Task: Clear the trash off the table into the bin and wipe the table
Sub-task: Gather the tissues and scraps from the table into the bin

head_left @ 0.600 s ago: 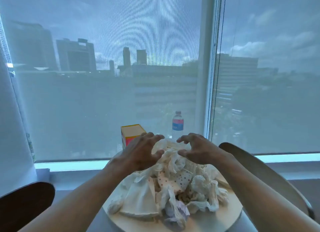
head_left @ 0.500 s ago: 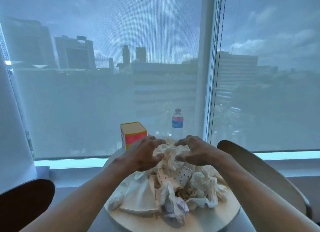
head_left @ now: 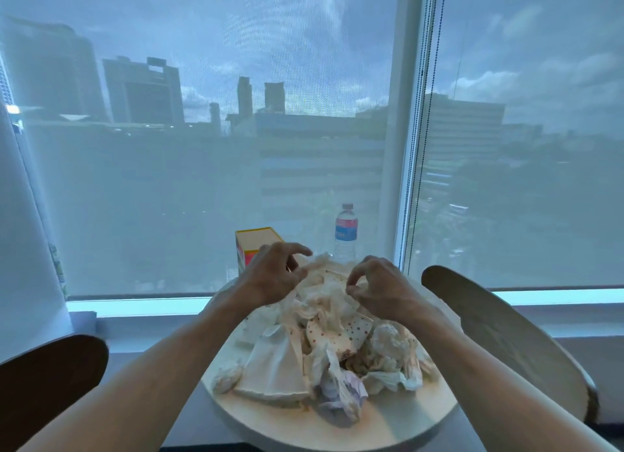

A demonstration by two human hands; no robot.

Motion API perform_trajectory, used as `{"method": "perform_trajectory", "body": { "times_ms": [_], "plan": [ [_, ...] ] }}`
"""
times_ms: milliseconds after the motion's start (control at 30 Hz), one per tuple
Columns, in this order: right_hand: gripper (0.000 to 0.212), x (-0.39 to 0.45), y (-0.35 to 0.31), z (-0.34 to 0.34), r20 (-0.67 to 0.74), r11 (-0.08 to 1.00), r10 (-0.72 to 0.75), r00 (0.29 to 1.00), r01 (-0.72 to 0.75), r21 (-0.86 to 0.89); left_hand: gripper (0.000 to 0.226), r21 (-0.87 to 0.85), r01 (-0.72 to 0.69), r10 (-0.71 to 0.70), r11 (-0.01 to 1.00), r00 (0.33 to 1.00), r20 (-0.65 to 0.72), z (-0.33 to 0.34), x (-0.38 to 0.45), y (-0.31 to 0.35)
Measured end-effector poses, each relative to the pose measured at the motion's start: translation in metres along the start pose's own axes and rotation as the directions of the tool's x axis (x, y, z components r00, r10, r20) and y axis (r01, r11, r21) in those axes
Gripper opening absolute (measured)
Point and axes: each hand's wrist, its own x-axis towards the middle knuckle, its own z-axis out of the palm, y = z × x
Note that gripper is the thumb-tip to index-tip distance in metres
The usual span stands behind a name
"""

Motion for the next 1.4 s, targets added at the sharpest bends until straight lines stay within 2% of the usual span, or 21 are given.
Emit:
{"method": "perform_trajectory", "body": {
  "times_ms": [67,167,267,333,400,500,600,800,933,1033,1133,1233,1400],
  "plan": [
    [0.011,0.000,0.001,-0.002,-0.021,0.998,0.017,1.000,-0.016,0.053,0.025,-0.092,0.044,-0.048,0.995,0.998,-0.043,-0.009,0.003,0.000],
    [0.034,-0.005,-0.004,-0.003,0.042,0.993,-0.007,0.999,0.002,0.115,0.013,-0.214,0.085,-0.100,0.973,0.993,-0.058,-0.020,0.006,0.000],
    [0.055,-0.010,-0.008,0.001,0.130,0.997,-0.078,0.988,0.073,0.038,0.007,-0.335,0.100,-0.130,0.937,0.989,-0.068,-0.025,0.007,0.000],
    [0.052,-0.012,-0.008,0.006,0.198,0.997,-0.079,0.977,0.076,0.026,0.006,-0.432,0.118,-0.159,0.894,0.985,-0.060,-0.028,0.007,0.001],
    [0.040,-0.013,-0.007,0.009,0.198,0.997,-0.073,0.977,0.066,0.040,0.009,-0.519,0.144,-0.195,0.843,0.980,-0.046,-0.032,0.005,0.003],
    [0.019,-0.013,-0.007,0.006,0.070,0.996,-0.059,0.996,0.054,0.071,0.013,-0.621,0.175,-0.240,0.764,0.971,-0.022,-0.038,0.001,0.004],
    [0.012,-0.014,-0.010,-0.001,-0.063,0.992,-0.010,0.998,0.017,0.125,0.016,-0.708,0.208,-0.256,0.675,0.966,0.040,-0.041,-0.005,0.002],
    [0.008,-0.016,-0.018,-0.015,-0.295,0.948,0.145,0.945,-0.047,0.314,0.040,-0.715,0.212,-0.223,0.666,0.971,0.080,-0.039,-0.017,-0.004],
    [0.011,-0.022,-0.021,-0.024,-0.367,0.907,0.238,0.899,-0.071,0.414,0.035,-0.679,0.161,-0.202,0.716,0.979,0.020,-0.035,-0.023,-0.008],
    [0.013,-0.030,-0.020,-0.029,-0.407,0.881,0.301,0.863,-0.088,0.465,0.019,-0.639,0.123,-0.183,0.759,0.983,-0.028,-0.031,-0.025,-0.010],
    [0.016,-0.040,-0.015,-0.033,-0.420,0.828,0.400,0.815,-0.124,0.548,0.007,-0.662,0.106,-0.182,0.742,0.982,-0.046,-0.024,-0.027,-0.008],
    [0.021,-0.055,-0.008,-0.038,-0.398,0.740,0.511,0.761,-0.154,0.655,0.004,-0.694,0.109,-0.181,0.712,0.983,-0.031,-0.019,-0.030,-0.002],
    [0.018,-0.084,0.007,-0.047,-0.388,0.633,0.644,0.660,-0.175,0.754,0.010,-0.708,0.112,-0.139,0.697,0.990,0.020,-0.005,-0.039,0.015]
  ]
}}
